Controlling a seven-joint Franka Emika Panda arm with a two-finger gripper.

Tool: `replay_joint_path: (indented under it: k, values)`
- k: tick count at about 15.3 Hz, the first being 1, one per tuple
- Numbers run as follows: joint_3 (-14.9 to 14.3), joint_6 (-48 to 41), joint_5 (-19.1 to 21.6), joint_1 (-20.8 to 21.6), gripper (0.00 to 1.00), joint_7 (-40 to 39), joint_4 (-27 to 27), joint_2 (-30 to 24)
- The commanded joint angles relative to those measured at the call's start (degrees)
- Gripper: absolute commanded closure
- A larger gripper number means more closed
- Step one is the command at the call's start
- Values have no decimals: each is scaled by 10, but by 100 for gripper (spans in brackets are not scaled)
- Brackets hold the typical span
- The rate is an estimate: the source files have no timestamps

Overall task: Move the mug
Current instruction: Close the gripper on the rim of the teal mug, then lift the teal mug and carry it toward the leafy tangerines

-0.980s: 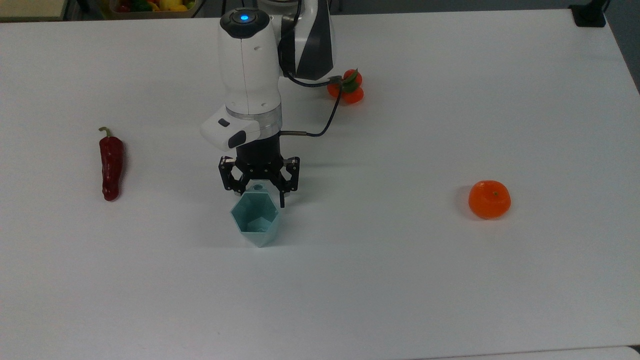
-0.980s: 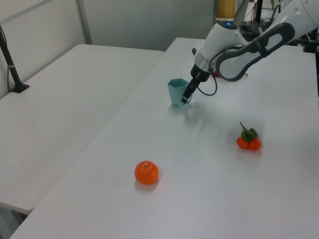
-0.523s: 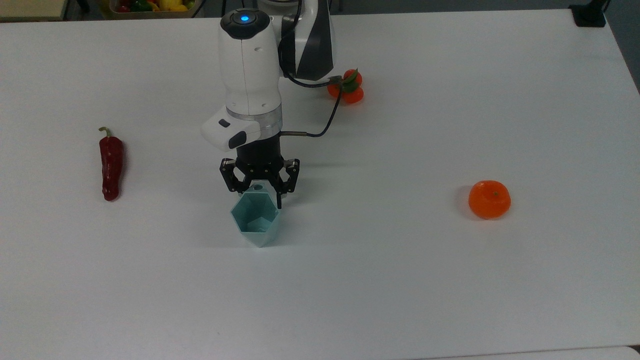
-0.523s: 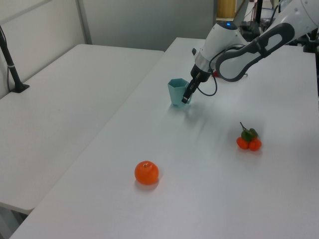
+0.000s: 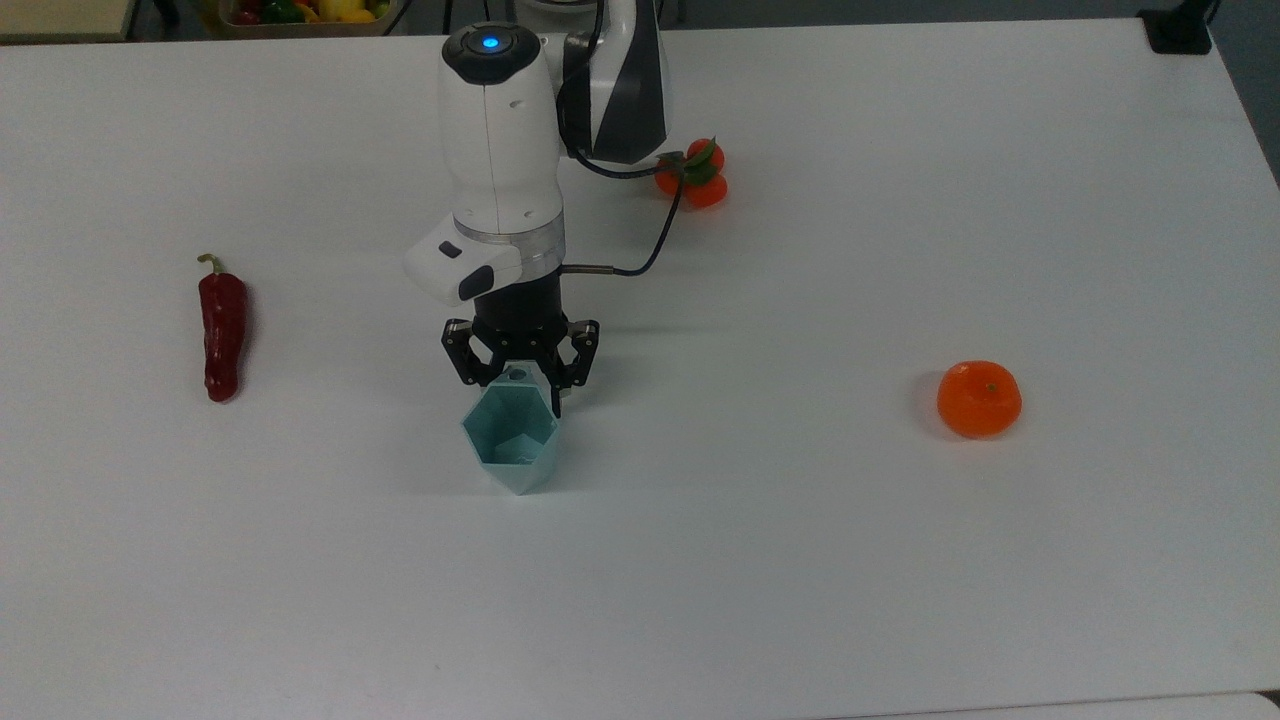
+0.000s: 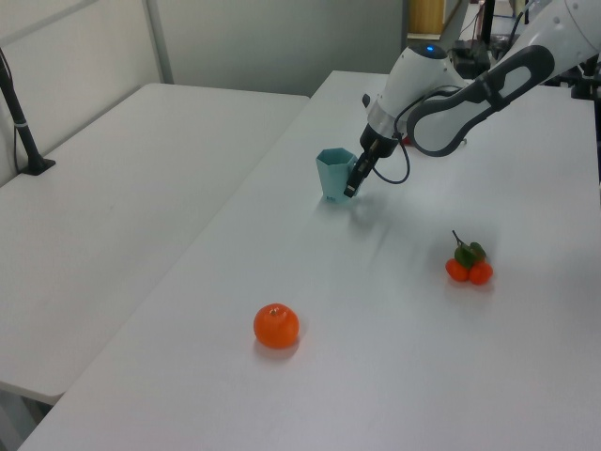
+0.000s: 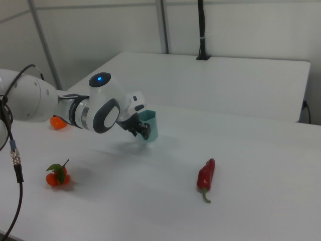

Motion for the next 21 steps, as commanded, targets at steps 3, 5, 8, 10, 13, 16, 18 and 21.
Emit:
replay_joint_path:
  k: [3, 5, 8, 10, 13, 16, 18, 21]
  values:
    - [-4, 0, -13, 6, 76, 11, -6, -5]
    - [-4, 0, -22, 6, 95, 11, -9, -5]
    - [-4, 0, -23, 5, 100, 11, -10, -6]
    - [-4, 1, -23, 5, 100, 11, -10, -7]
    - [-3, 0, -22, 3, 100, 15, -14, -20]
    - [-3, -1, -20, 2, 100, 27, -28, -50]
    - [-3, -1, -20, 2, 100, 40, -34, -66]
    - [-3, -8, -18, 1, 100, 43, -51, -105]
